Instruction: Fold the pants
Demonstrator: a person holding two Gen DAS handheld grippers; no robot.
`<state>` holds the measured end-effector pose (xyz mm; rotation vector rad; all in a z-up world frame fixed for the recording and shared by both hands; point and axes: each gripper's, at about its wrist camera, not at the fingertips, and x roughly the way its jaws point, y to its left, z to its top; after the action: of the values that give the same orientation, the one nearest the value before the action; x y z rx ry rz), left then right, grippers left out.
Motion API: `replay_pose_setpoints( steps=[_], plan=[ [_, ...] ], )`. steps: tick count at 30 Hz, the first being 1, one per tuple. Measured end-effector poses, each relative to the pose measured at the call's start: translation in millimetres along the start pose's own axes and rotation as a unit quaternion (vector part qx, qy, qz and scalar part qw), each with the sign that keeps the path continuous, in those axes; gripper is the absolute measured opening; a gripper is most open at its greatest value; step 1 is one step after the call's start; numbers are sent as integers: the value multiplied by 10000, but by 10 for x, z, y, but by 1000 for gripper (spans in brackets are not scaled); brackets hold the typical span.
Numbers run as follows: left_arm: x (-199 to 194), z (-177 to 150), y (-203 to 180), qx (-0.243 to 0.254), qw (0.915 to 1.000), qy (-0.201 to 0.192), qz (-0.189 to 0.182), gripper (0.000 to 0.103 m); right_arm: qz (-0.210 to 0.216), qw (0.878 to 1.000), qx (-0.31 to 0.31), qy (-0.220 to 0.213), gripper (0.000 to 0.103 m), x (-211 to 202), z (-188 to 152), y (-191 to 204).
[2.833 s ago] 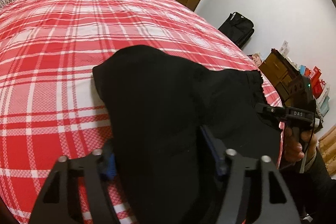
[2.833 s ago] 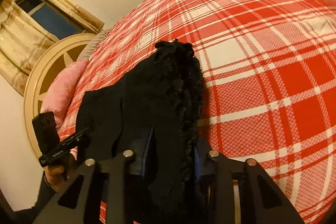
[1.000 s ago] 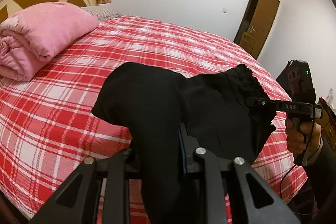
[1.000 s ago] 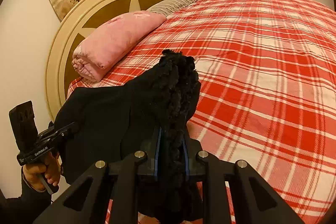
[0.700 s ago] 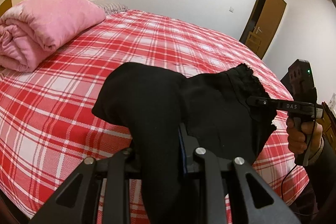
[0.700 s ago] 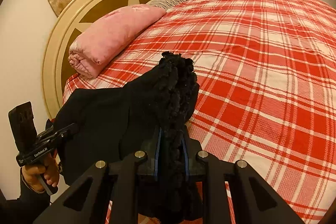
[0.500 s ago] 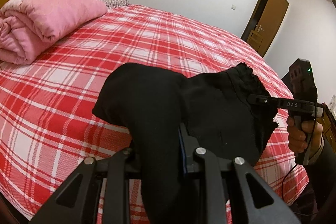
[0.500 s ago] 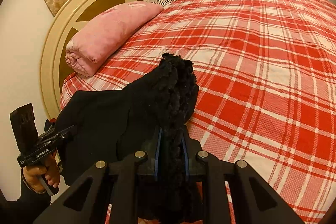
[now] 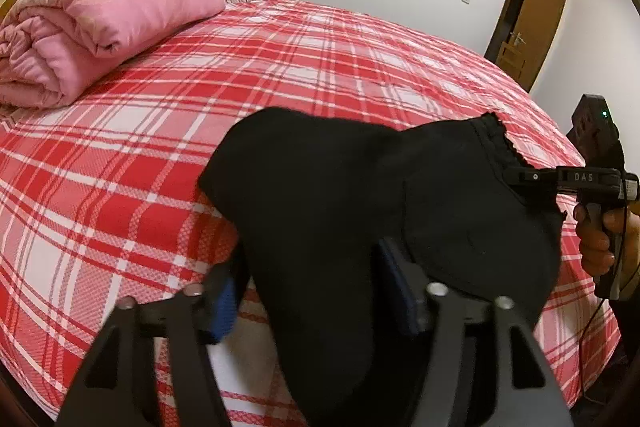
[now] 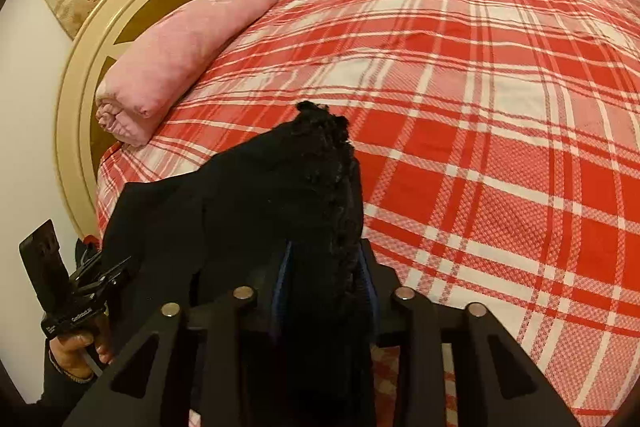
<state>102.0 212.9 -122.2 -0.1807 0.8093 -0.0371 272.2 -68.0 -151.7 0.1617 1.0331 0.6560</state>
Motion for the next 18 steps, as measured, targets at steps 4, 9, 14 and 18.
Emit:
replay_pose_setpoints(
  steps=[4,9,14,18],
  plan=[
    [61,-57,85,-223,9997,-43,34,86,-202,9998,-10,-49,53,39,-11,-36],
    [-18,-105,88,-364,9992,-114,122,87,-252,9992,186,-260,70,-148,-99,-94],
    [-314,-191,13,-403,9981,-202,427,87,-513,9955,567,-559,71,-470,-250,-258],
    [-666,-259,-138,-365,9969,-461,517,90,-937,9889,777,-849,71,-857,-460,-229]
  ],
)
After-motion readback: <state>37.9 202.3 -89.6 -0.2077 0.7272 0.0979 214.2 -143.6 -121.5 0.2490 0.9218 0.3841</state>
